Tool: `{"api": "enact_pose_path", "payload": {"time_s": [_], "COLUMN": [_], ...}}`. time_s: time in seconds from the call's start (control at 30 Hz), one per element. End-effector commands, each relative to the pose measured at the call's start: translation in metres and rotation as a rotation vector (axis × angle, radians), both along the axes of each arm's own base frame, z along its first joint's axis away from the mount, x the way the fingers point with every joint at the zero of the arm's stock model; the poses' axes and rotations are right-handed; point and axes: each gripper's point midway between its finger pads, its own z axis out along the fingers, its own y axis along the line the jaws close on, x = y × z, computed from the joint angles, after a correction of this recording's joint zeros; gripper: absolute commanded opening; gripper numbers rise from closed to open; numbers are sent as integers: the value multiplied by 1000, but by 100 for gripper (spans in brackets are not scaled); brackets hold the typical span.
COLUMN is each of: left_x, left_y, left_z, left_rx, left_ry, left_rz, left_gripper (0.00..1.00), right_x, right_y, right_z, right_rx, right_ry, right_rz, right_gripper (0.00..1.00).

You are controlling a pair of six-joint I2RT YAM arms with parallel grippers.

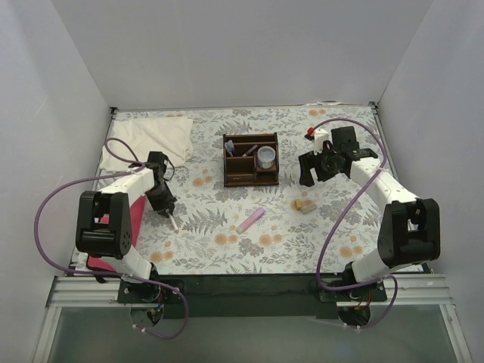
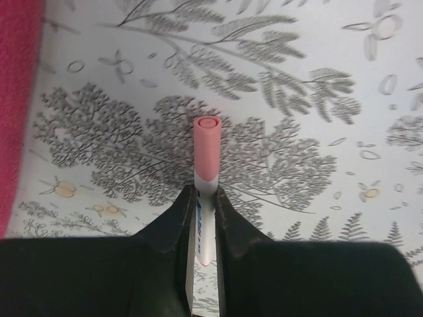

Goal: Sort the stationery into containers
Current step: Pick up the pen from the center of the board, then place the pen in the storage box.

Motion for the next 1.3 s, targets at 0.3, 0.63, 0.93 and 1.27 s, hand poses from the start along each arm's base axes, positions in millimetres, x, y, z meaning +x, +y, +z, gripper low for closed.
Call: {"api": "enact_pose_path", "payload": {"time_s": [0.3, 0.63, 0.93, 1.27], "left_x": [177, 244, 221, 208], "left_y": [-126, -234, -281, -274], "left_z": [176, 271, 271, 265], "left_rx": [-356, -332, -290, -99], "left_ry": [-565, -1030, -1100, -1217], "left_rz": [-492, -910, -1074, -946], "left_gripper": [0, 0, 0, 0], "right_x": [23, 17, -2, -21], "right_y": [-1, -13, -21, -27], "right_z": [39, 55, 50, 43], "right_rx": [5, -6, -5, 10], "right_ry": [-140, -204, -205, -205], "right_rz": [-5, -34, -47, -69], "right_gripper": [87, 87, 88, 88]}}
